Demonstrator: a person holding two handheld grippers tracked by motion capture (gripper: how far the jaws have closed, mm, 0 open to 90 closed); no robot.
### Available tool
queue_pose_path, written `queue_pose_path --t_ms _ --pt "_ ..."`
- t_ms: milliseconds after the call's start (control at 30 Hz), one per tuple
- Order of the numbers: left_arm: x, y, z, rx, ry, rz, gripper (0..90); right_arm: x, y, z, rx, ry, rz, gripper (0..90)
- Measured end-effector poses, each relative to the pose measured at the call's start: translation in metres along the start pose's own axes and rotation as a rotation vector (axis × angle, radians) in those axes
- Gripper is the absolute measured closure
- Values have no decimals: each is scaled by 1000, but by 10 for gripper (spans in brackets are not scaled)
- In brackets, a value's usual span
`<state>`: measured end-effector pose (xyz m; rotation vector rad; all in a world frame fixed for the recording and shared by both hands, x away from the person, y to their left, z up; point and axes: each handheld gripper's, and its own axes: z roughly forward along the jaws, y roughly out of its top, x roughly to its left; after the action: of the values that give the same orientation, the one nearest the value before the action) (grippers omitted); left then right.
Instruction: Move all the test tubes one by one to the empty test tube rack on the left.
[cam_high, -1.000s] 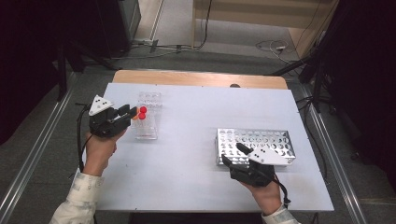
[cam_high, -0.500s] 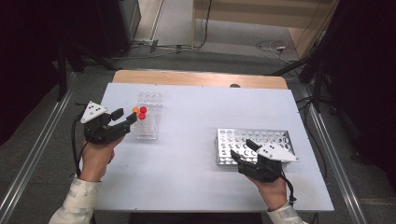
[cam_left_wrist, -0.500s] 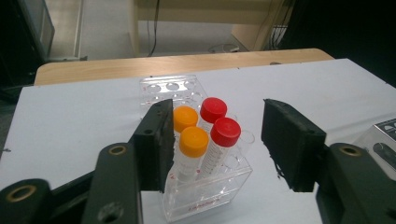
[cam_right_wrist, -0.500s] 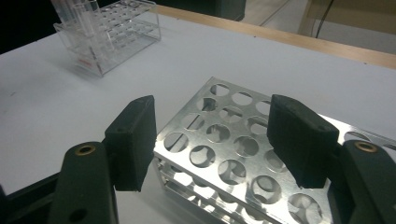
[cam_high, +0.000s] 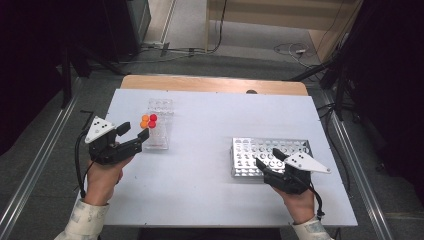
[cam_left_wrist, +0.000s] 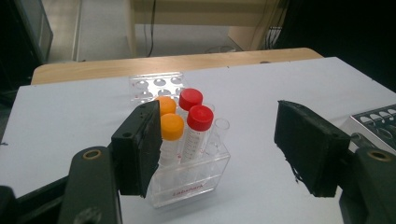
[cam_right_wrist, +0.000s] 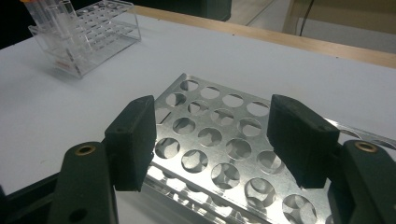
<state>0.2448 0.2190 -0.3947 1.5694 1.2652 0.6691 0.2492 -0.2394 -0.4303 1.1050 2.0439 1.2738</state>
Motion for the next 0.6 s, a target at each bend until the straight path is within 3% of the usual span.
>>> queue_pose_path --t_ms 300,600 --pt "-6 -22 -4 35 16 7 289 -9 -3 -7 -4 -21 3 314" --pt "1 -42 -15 33 69 -14 253 -22 -7 -15 -9 -57 15 313"
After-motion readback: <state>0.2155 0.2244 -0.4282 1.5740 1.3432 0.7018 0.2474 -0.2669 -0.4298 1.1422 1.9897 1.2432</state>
